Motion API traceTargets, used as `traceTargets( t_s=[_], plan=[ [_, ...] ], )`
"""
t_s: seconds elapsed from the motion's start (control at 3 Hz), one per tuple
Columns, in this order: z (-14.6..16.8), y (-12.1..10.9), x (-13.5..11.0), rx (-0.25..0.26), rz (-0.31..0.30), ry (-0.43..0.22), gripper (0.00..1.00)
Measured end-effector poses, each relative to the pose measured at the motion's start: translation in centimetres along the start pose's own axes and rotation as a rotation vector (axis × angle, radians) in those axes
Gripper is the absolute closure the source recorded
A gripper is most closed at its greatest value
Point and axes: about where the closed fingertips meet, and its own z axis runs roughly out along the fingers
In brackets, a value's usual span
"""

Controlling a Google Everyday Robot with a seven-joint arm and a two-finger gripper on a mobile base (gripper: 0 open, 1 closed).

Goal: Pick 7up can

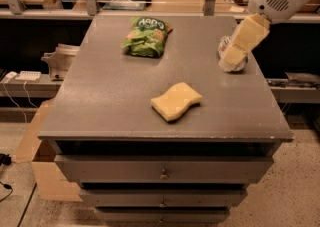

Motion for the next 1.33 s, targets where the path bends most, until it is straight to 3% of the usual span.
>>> traceTargets(
  t_s=[0.33, 0.67, 1.33],
  plan=[
    [0.0, 0.0, -0.1, 0.001, 0.041, -0.001, 0.00],
    [1.5, -1.4, -0.3, 0.004, 0.076, 0.002, 0.00],
    [6.7, -9.7, 0.3, 0.068, 0.386, -0.024, 0.00]
  ],
)
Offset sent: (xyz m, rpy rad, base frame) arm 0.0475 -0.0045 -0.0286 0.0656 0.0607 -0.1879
